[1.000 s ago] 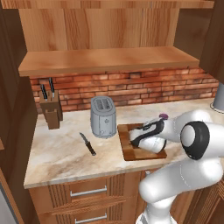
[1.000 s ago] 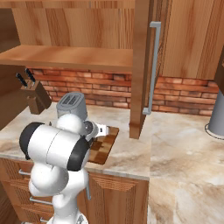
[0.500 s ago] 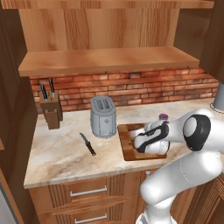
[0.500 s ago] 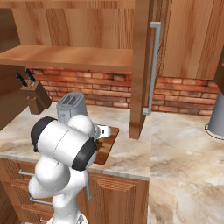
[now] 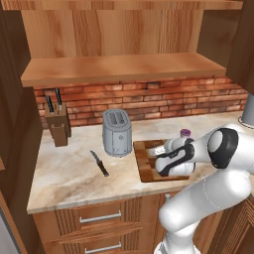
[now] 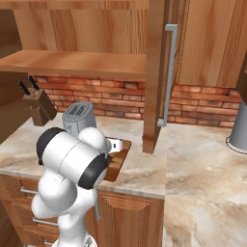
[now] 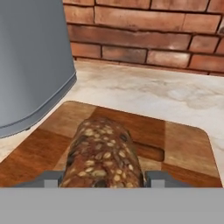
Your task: Pick the bread, place it on the cutting board, pick the jam, place it on the counter, and close the cabinet.
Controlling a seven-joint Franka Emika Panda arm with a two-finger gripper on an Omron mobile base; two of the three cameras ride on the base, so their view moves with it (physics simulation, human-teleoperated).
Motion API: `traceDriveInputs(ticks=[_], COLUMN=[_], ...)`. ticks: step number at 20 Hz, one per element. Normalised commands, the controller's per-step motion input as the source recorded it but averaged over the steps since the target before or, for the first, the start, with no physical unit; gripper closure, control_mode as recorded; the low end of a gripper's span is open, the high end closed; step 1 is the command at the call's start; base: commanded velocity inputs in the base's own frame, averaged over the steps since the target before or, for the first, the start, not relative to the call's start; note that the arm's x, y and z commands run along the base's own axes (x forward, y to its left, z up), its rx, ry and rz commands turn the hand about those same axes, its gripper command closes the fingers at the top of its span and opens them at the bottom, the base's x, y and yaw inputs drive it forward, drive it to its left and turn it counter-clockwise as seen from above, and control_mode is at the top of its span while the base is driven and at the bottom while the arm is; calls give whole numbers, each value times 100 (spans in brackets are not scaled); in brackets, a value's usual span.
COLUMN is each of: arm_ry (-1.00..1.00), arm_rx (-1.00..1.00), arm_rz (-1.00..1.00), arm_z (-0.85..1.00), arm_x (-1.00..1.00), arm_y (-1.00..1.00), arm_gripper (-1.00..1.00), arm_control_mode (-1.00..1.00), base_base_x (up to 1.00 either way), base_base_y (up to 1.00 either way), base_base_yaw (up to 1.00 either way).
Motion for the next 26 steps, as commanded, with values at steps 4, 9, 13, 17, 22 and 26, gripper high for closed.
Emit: traceDriveInputs(ticks=[4, 9, 13, 17, 22, 26], arm_ry=[1, 0, 0, 0, 0, 0], arm_rx=[0, 0, 0, 0, 0, 2], arm_rz=[0, 0, 0, 0, 0, 0], arm_z=[0, 0, 4, 9, 19, 29], arm_x=[-3, -15, -21, -17, -8, -3], arm_y=[0, 0, 0, 0, 0, 0], arm_gripper=[-100, -100, -100, -100, -100, -100], arm_control_mode=[-100, -100, -100, -100, -100, -100], base_base_x=[0, 0, 0, 0, 0, 0], base_base_y=[0, 0, 0, 0, 0, 0], base_base_yaw=[0, 0, 0, 0, 0, 0])
